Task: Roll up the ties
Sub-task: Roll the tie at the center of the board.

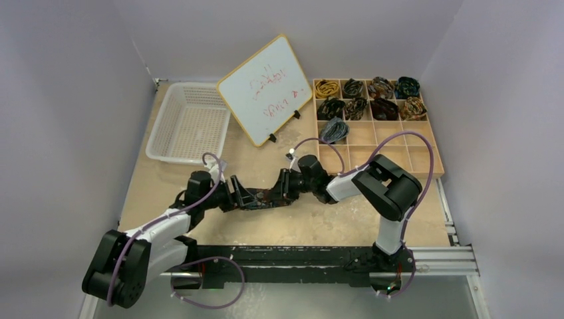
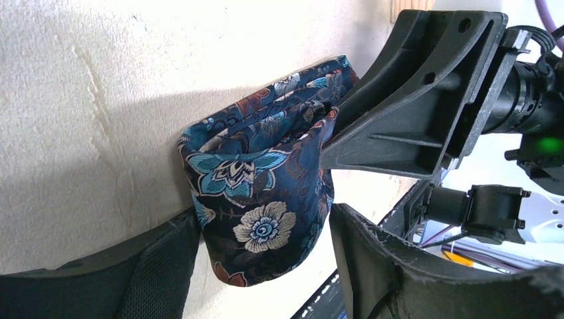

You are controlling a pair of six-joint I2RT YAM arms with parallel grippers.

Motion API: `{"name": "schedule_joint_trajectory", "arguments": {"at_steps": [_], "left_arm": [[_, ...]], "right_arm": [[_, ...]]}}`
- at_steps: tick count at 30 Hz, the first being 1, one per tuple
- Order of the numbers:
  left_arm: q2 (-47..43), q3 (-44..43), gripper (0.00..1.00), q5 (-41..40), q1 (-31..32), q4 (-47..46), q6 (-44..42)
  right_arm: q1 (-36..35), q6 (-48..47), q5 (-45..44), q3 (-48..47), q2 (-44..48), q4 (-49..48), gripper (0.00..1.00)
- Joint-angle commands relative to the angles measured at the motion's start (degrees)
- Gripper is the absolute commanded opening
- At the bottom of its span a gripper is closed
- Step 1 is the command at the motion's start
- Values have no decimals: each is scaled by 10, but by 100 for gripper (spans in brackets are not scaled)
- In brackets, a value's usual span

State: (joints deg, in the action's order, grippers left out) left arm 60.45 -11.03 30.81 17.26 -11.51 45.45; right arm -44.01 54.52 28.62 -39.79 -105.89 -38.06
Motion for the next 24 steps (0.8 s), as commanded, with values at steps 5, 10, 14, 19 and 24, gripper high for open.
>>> {"name": "schedule_joint_trajectory", "arguments": {"at_steps": [5,10,14,19,24], "left_arm": [[-12,30,64,22,-4,-57,5],[30,38,65,37,-4,-120,17],[68,38,65,44,-4,-155,18],[79,38,60,53,-4,-169,18],[76,34,45,46,-4,-147,16]], "right_arm": [[2,32,13,41,-21,-26,31],[2,47,31,49,-31,-53,31],[2,42,26,49,-32,-44,32],[2,46,22,51,-28,-47,32],[2,42,27,39,-17,-36,34]]}}
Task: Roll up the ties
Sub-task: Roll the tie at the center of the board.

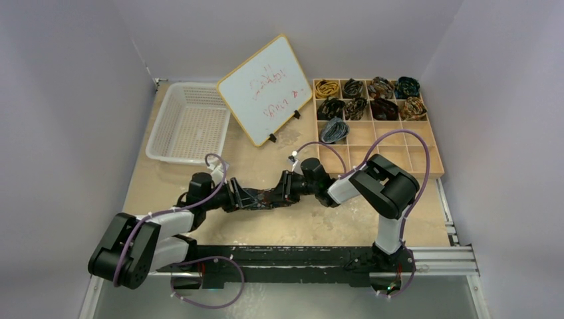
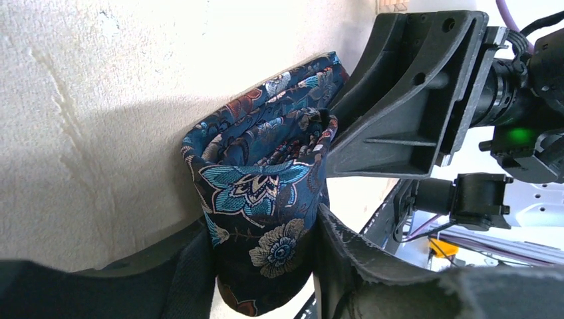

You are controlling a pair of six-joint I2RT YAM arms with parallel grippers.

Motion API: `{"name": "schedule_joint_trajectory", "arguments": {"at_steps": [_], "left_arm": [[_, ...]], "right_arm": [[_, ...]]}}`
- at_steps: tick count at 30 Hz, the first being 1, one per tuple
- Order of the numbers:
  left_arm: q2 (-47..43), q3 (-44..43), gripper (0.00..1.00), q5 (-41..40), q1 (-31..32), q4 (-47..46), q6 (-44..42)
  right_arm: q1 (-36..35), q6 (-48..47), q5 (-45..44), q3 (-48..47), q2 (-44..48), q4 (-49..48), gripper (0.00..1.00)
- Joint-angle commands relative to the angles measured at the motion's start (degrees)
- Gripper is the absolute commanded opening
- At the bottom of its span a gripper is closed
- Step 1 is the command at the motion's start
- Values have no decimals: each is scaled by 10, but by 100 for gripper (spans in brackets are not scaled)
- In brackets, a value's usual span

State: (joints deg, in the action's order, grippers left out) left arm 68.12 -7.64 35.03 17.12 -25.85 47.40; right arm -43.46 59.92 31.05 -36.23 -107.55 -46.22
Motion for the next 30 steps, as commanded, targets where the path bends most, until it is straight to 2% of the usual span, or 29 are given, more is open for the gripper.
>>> {"name": "schedule_joint_trajectory", "arguments": {"at_steps": [1,6,10,17,30], "left_arm": [[-4,-2,44,-5,-2,10,-2],[-15,-8,43,-42,-2,61,22],[-11,-12,42,-34,-2,62,31],[-18,-31,42,-27,-2,90,51],[-47,-88,42,-75,-2,224,25]], "right_arm": [[-4,-17,2,-1,8,55,34],[-3,-63,-39,-24,82,135,43],[-3,-99,-92,-35,134,204,44],[-4,-148,-212,-71,94,308,39],[-8,-117,-190,4,125,274,36]]}}
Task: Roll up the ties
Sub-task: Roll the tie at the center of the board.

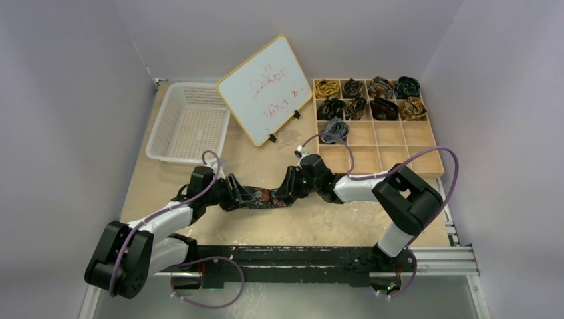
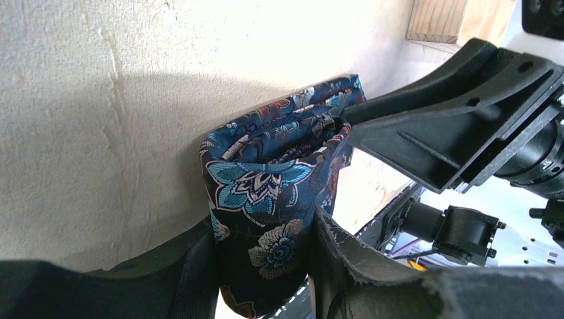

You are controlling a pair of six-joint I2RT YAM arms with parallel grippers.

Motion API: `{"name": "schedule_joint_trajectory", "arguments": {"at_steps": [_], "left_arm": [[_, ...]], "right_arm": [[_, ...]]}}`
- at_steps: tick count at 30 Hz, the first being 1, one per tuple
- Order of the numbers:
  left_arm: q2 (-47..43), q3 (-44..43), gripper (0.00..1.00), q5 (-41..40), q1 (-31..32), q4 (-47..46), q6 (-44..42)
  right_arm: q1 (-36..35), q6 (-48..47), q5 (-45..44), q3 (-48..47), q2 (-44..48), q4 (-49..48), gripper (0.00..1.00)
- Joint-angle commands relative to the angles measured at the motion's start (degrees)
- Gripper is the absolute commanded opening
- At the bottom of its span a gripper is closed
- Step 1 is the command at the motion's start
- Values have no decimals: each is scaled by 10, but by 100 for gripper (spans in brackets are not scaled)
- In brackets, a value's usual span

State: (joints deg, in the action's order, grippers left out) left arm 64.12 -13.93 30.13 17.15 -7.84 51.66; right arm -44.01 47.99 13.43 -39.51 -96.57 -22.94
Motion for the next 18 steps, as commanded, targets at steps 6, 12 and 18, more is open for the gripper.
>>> {"name": "schedule_joint_trajectory", "arguments": {"at_steps": [6,12,18], "left_arm": [[10,-51,42,-16,-3,70,-68],[17,-129,42,-82,38,183,-87],[24,-177,42,-172,70,249,-86]], "right_arm": [[-2,6,6,40,27,30,37],[-2,9,22,19,25,25,38],[-9,27,49,18,16,2,38]]}}
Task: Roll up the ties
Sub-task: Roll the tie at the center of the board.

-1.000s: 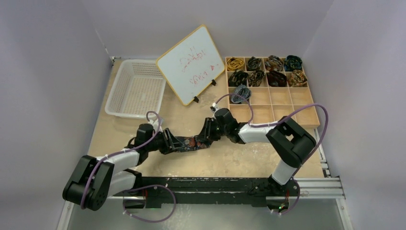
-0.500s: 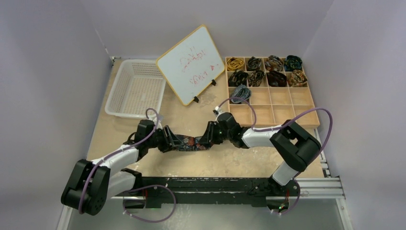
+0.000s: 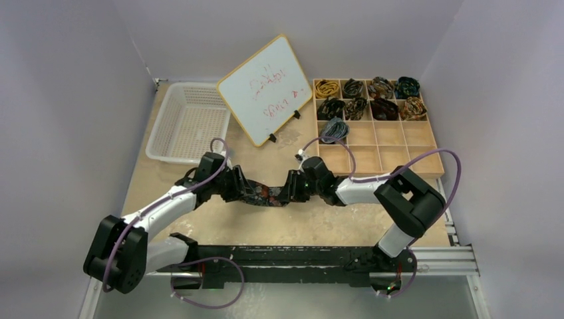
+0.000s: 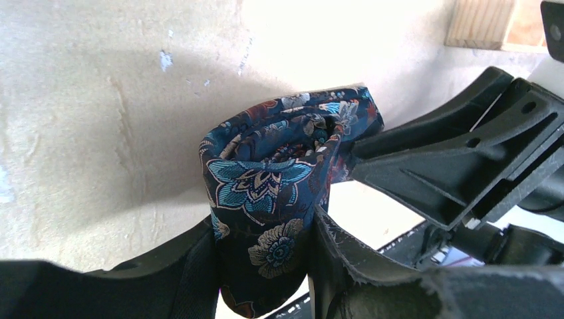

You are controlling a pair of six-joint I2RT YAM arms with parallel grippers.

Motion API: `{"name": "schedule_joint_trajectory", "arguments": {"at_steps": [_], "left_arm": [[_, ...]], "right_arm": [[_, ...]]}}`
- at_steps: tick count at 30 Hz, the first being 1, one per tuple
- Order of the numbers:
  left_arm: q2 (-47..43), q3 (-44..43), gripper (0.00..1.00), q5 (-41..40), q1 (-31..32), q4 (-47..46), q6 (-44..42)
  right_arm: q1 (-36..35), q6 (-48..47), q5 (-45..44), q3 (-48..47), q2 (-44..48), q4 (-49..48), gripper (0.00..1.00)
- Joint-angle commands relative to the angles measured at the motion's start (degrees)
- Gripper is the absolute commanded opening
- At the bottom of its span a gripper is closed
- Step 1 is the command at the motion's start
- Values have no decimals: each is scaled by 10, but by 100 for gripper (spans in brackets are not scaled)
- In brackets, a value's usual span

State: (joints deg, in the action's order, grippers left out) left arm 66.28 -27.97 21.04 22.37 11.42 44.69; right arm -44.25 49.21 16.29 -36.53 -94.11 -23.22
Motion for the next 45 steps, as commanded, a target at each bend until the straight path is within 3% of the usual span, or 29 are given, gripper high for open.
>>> {"name": "schedule_joint_trajectory", "arguments": {"at_steps": [1,9,15,20,38,45], "left_arm": [[9,-42,42,-94,27,62,-19],[54,-117,38,-186,78,130,-34],[45,-165,38,-237,101,181,-14],[53,-191,38,-272,122,210,-16],[204,-371,37,-531,252,408,68],[273,-427,37,-586,288,456,77]], "right_arm": [[-10,16,21,-14,-12,4,38],[-14,42,22,3,51,1,38],[-13,33,-138,-12,114,110,41],[-12,36,-207,-5,149,159,42],[-12,53,-225,17,193,161,44],[-12,71,-237,33,215,162,46]]}}
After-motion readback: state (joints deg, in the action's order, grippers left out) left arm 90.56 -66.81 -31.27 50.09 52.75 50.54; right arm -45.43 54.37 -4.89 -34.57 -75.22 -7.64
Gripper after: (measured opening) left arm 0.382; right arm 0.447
